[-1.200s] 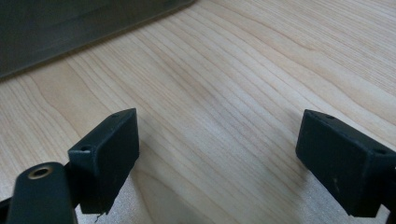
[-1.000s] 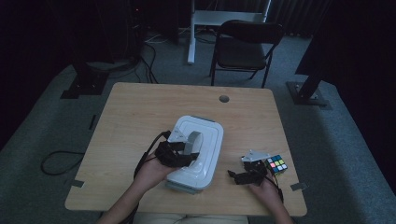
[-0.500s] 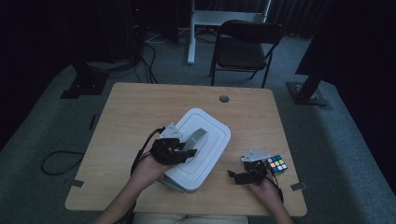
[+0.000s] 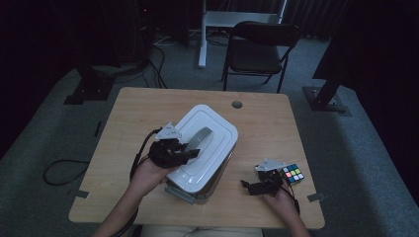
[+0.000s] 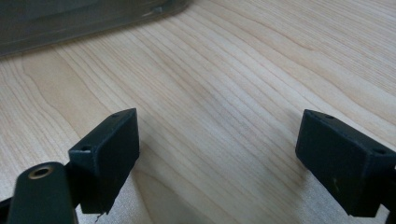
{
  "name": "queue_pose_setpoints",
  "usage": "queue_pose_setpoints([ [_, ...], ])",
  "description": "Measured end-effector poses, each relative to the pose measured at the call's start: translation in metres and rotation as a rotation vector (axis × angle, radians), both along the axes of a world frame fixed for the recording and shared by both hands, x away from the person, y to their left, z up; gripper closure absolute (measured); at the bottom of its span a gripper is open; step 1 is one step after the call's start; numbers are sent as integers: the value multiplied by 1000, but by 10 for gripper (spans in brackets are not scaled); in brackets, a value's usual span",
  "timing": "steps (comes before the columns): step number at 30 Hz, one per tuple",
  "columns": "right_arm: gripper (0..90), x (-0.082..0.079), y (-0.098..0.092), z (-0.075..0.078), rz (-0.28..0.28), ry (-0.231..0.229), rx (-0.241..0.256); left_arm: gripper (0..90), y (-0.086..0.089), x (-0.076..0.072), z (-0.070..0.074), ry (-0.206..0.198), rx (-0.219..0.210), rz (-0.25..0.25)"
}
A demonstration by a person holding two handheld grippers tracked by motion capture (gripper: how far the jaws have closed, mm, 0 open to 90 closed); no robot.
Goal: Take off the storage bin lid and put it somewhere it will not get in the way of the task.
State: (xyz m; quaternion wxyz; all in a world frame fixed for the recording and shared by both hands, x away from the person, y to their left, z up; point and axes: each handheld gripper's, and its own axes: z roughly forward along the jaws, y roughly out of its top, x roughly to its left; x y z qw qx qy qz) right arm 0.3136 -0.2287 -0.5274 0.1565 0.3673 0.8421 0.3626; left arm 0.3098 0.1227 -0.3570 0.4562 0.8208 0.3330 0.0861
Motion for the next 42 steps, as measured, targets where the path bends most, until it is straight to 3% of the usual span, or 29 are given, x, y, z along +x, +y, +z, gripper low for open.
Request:
queue_pose_setpoints([
  [4, 131, 0, 0, 0, 0, 0, 0, 687, 14, 3, 2, 4, -33, 28],
  [15, 131, 0, 0, 0, 0, 2, -1, 687, 52, 11, 0, 3, -70, 123],
  [22, 131, 0, 0, 0, -2, 0, 0, 688, 92, 17, -3, -1, -110, 225],
  [28, 131, 0, 0, 0, -5, 0, 0, 688, 112, 20, -8, -3, -128, 279],
  [34, 131, 0, 0, 0, -5, -2, -1, 688, 133, 25, -18, 6, -123, 323],
  [36, 131, 0, 0, 0, -4, -1, -1, 688, 144, 29, -24, 16, -139, 354],
  [42, 131, 0, 0, 0, -6, 1, 0, 689, 152, 39, -45, 55, -161, 373],
])
